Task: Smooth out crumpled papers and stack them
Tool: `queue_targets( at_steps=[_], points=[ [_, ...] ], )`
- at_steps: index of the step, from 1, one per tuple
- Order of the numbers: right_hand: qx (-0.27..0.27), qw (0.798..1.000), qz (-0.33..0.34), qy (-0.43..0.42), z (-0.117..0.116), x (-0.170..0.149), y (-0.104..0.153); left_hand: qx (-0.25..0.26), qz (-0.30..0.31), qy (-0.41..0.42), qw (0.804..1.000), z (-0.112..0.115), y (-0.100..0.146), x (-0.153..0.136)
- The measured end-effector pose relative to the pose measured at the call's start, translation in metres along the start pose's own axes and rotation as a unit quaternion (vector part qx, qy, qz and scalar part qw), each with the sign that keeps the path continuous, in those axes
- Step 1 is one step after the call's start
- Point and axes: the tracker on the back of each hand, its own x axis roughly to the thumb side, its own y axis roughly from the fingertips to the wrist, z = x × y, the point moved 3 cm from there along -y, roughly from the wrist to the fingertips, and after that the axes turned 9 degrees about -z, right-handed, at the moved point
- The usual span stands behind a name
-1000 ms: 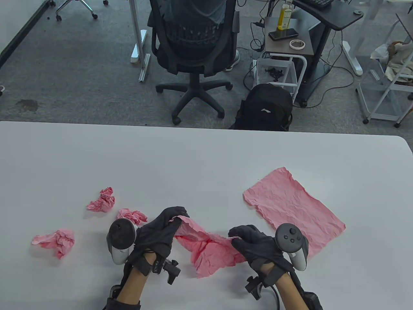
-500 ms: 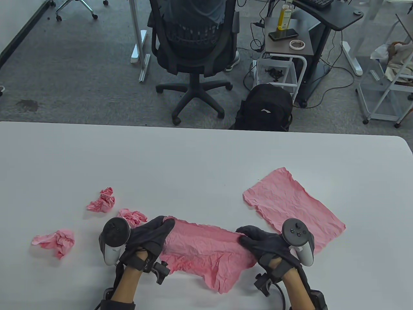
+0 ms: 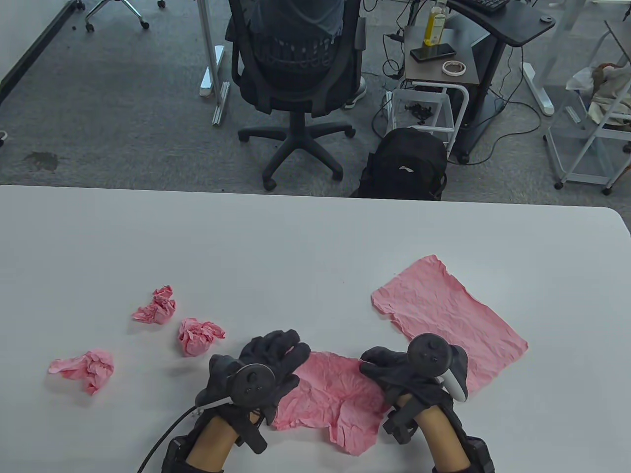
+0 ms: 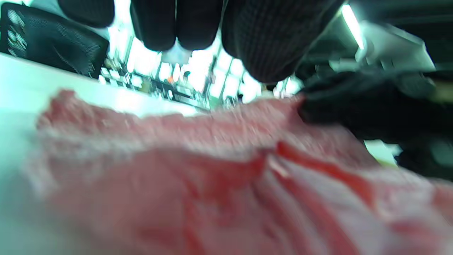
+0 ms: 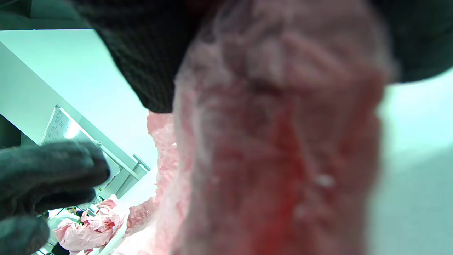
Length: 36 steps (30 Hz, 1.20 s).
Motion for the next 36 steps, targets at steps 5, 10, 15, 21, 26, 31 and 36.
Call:
queue_targets(
  at_steps=[5,10,15,21,26,31,36],
  points=[
    [-0.011,1.000,-0.004,-0.009,0.006,-0.004,0.001,-0.182,-0.027,-0.039,0.982,0.034,-0.005,-0.006],
    [-0.100,0.994,-0.034,0.042,0.026,-0.011,0.009,-0.230,-0.068,-0.021,0.971,0.042,0.002,-0.027],
    [-0.159,0.978,0.099,0.090,0.024,0.035,0.032,-0.247,-0.079,-0.030,0.965,0.046,0.001,-0.028],
    [0.048,0.953,0.150,0.257,-0.068,0.079,0.033,-0.257,-0.084,-0.023,0.963,0.049,-0.001,-0.029],
    [0.100,0.952,0.022,0.288,-0.066,0.045,0.021,-0.260,-0.096,-0.008,0.961,0.048,0.001,-0.039],
    [0.177,0.939,-0.100,0.276,-0.049,0.012,0.022,-0.266,-0.100,-0.002,0.959,0.048,0.003,-0.043],
    [0.189,0.926,-0.145,0.294,-0.038,-0.002,0.022,-0.294,-0.110,-0.011,0.949,0.049,0.008,-0.048]
  ],
)
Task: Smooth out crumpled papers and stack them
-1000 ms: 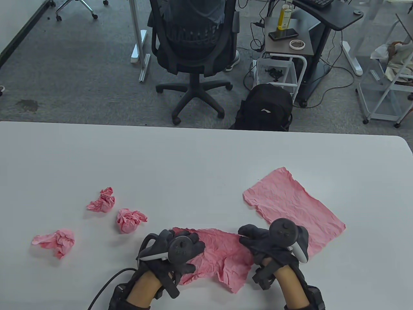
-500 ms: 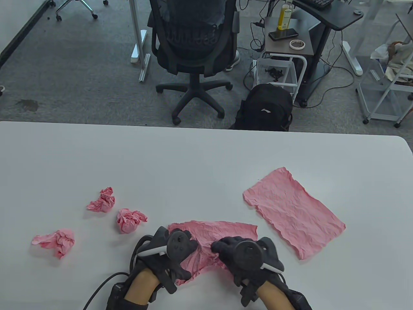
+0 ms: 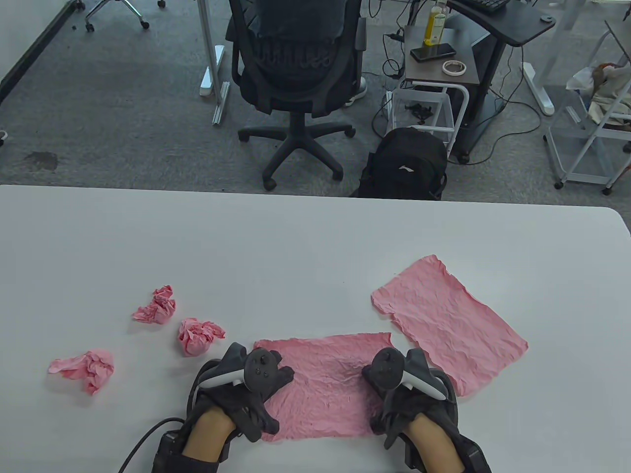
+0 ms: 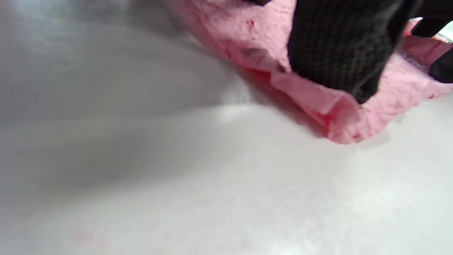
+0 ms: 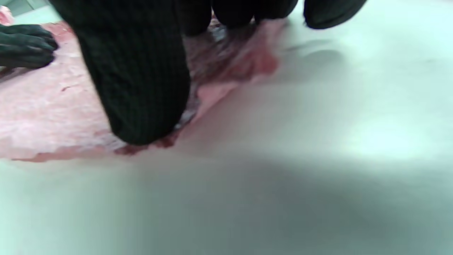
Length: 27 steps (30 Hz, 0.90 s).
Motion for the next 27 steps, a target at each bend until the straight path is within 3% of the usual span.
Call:
queue_targets(
  at_steps=[4,6,9,11,14,16,18,23,25,27],
  points=[
    [-0.015,1.000,0.006,-0.004,0.006,-0.002,0.003,-0.011,-0.001,0.001,1.000,0.001,-0.001,0.000],
    [-0.066,0.998,0.021,-0.004,0.015,0.005,0.012,-0.013,-0.001,-0.004,1.000,0.001,-0.001,0.001],
    [-0.178,0.977,0.112,-0.030,0.025,0.033,0.017,-0.013,0.004,0.002,1.000,0.001,-0.001,0.001],
    [-0.158,0.976,0.148,-0.023,0.018,0.052,0.008,-0.012,0.005,0.001,1.000,0.000,-0.001,0.001],
    [-0.072,0.995,0.070,0.006,0.001,0.048,-0.018,-0.012,0.005,0.003,1.000,0.001,-0.001,0.000],
    [-0.052,0.997,0.047,-0.010,0.006,0.034,-0.024,-0.013,0.004,0.001,1.000,0.001,-0.001,0.000],
    [-0.082,0.996,-0.025,-0.037,0.012,0.012,-0.026,-0.013,0.002,-0.002,1.000,0.001,0.000,0.001],
    [-0.077,0.993,-0.060,-0.068,0.018,-0.016,-0.027,-0.013,0.004,0.002,1.000,0.002,0.000,0.000],
    [-0.117,0.991,-0.042,-0.057,0.022,-0.013,-0.021,-0.011,0.002,-0.002,1.000,0.002,0.000,0.000],
    [-0.164,0.985,0.038,-0.047,0.025,0.010,-0.002,-0.011,0.000,-0.004,1.000,0.001,-0.001,0.000]
  ],
)
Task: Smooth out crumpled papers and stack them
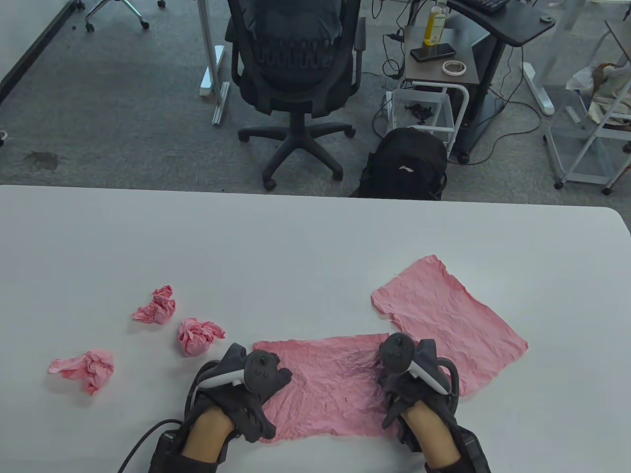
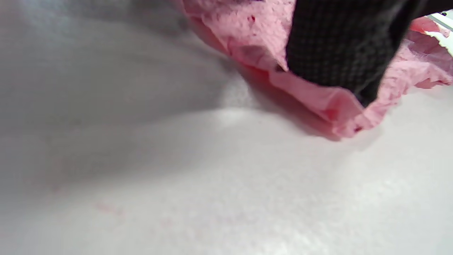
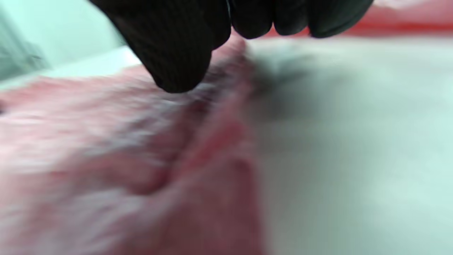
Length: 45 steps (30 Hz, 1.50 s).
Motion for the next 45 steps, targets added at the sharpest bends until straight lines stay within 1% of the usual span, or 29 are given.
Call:
queue_targets(
  at_steps=[2,3,4,6,7,8,9,10,11,12,13,15,18,21,25,27,28,29,30,31,32,33,35,36,37,38,39,41,45],
  points=[
    [-0.028,0.998,0.063,-0.008,0.000,0.027,0.013,0.000,0.000,0.003,1.000,-0.001,-0.001,-0.001],
    [-0.024,0.991,0.129,-0.007,-0.007,0.055,0.021,0.001,-0.001,0.005,1.000,-0.001,-0.001,-0.001],
    [-0.016,0.988,0.153,-0.001,-0.012,0.067,0.025,0.001,-0.001,0.004,1.000,-0.001,-0.001,-0.001],
    [0.041,0.968,0.249,0.020,-0.033,0.102,0.033,0.004,-0.004,0.001,1.000,0.000,0.000,-0.001],
    [0.063,0.966,0.246,0.039,-0.043,0.108,0.034,0.004,-0.005,0.001,1.000,0.000,0.000,-0.001],
    [0.085,0.967,0.229,0.077,-0.053,0.108,0.033,0.002,-0.005,0.001,1.000,0.000,0.000,-0.001],
    [0.121,0.964,0.212,0.107,-0.059,0.103,0.032,0.000,-0.008,0.002,1.000,0.000,-0.001,-0.002],
    [0.159,0.963,0.196,0.095,-0.056,0.093,0.030,-0.003,-0.009,0.001,1.000,0.000,-0.001,-0.002],
    [0.161,0.969,0.174,0.063,-0.053,0.084,0.028,-0.003,-0.010,0.001,1.000,0.000,-0.001,-0.002],
    [0.166,0.977,0.132,0.033,-0.049,0.070,0.023,-0.002,-0.011,0.001,1.000,0.000,0.000,-0.001],
    [0.189,0.978,0.091,0.002,-0.045,0.049,0.018,-0.002,-0.010,0.004,1.000,0.000,0.000,-0.002],
    [0.196,0.979,0.049,-0.020,-0.037,0.018,0.012,-0.003,-0.010,0.007,1.000,0.000,0.000,-0.002],
    [0.207,0.978,0.010,-0.026,-0.031,-0.005,0.010,-0.002,-0.011,0.005,1.000,0.000,0.000,-0.002],
    [0.193,0.981,-0.022,0.000,-0.025,-0.014,0.010,-0.002,-0.010,0.008,1.000,0.000,0.000,-0.002],
    [0.175,0.984,-0.039,0.016,-0.020,-0.017,0.011,0.000,-0.006,0.004,1.000,0.000,0.000,0.001],
    [0.157,0.987,-0.012,-0.003,-0.015,-0.012,0.012,0.001,-0.003,0.007,1.000,0.000,0.000,0.000],
    [0.140,0.990,0.025,-0.023,-0.011,-0.004,0.013,-0.001,-0.001,0.008,1.000,0.000,0.000,0.000],
    [0.111,0.992,0.051,-0.032,-0.007,0.003,0.014,-0.001,-0.001,0.007,1.000,0.000,0.000,0.000],
    [0.061,0.994,0.086,-0.035,-0.003,0.016,0.016,-0.001,0.000,0.004,1.000,0.000,0.000,0.001],
    [0.031,0.993,0.113,-0.029,-0.003,0.027,0.017,-0.002,-0.001,0.003,1.000,0.000,0.000,0.001],
    [0.016,0.989,0.145,-0.007,-0.009,0.041,0.016,-0.002,-0.002,0.003,1.000,0.000,0.000,0.001],
    [0.035,0.988,0.152,0.021,-0.019,0.052,0.013,-0.003,-0.004,0.002,1.000,0.000,0.000,0.002],
    [0.108,0.984,0.121,0.066,-0.039,0.056,0.005,-0.004,-0.004,0.001,1.000,-0.001,0.000,0.002],
    [0.153,0.981,0.078,0.088,-0.044,0.051,0.001,-0.004,-0.004,0.001,1.000,0.000,0.000,0.002],
    [0.151,0.983,0.069,0.076,-0.041,0.046,-0.001,-0.004,-0.004,0.003,1.000,0.000,0.000,0.002],
    [0.122,0.990,0.049,0.052,-0.036,0.036,-0.005,-0.003,-0.004,0.005,1.000,0.000,0.000,0.002],
    [0.104,0.994,0.010,0.032,-0.031,0.023,-0.007,-0.003,-0.004,0.006,1.000,0.000,0.000,0.002],
    [0.116,0.993,-0.023,0.015,-0.026,0.003,-0.008,-0.005,-0.005,0.006,1.000,0.000,0.000,0.002],
    [0.097,0.992,-0.077,0.018,-0.017,-0.020,-0.005,-0.002,-0.003,0.008,1.000,0.001,0.001,0.001]
  ],
)
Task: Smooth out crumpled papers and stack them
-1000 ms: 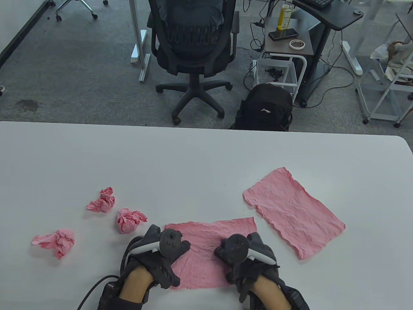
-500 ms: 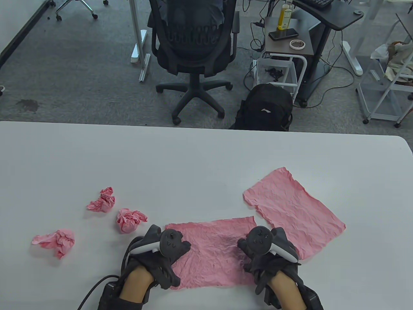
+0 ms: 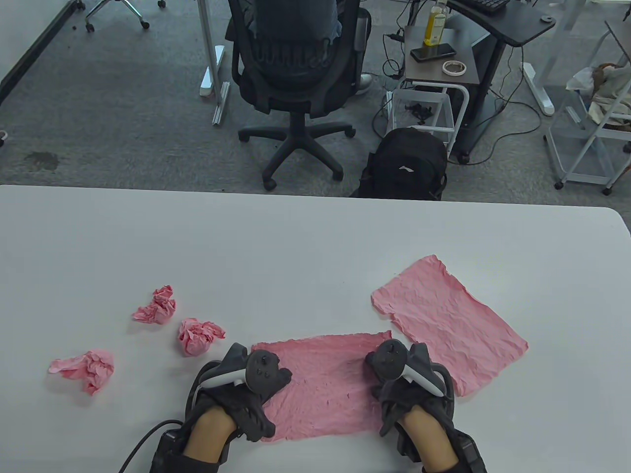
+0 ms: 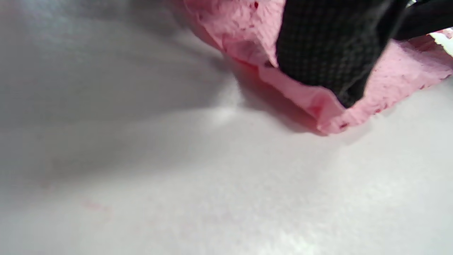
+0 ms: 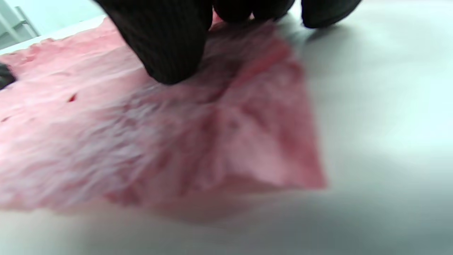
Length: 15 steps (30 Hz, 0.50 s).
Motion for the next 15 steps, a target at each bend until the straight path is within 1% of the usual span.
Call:
queue_targets(
  at_steps=[1,3,5,6,7,8,11,13,15],
  points=[
    [-0.014,1.000,-0.002,0.003,0.003,-0.002,0.003,0.001,0.001,0.002,1.000,0.000,0.000,0.000],
    [-0.095,0.995,0.006,0.003,0.014,-0.007,0.010,0.000,0.004,0.001,1.000,0.000,0.000,0.000],
    [-0.148,0.989,-0.013,-0.022,0.024,-0.007,0.016,0.001,0.006,0.001,1.000,-0.001,0.000,0.000],
    [-0.177,0.984,-0.036,-0.014,0.027,-0.006,0.018,0.001,0.007,0.003,1.000,-0.001,0.001,0.000],
    [-0.187,0.981,-0.049,0.007,0.026,-0.004,0.018,0.001,0.007,0.004,1.000,0.000,0.001,0.001],
    [-0.191,0.978,-0.066,0.052,0.023,0.001,0.016,0.000,0.006,0.004,1.000,0.000,0.001,0.002],
    [-0.163,0.975,-0.103,0.109,0.013,0.008,0.007,0.001,0.005,-0.004,1.000,-0.001,0.001,0.003],
    [-0.167,0.977,-0.091,0.101,0.015,0.010,0.005,0.001,0.007,-0.001,1.000,0.000,0.001,0.003],
    [-0.172,0.981,-0.069,0.056,0.014,0.009,0.005,0.000,0.007,-0.001,1.000,0.000,0.001,0.003]
  ],
)
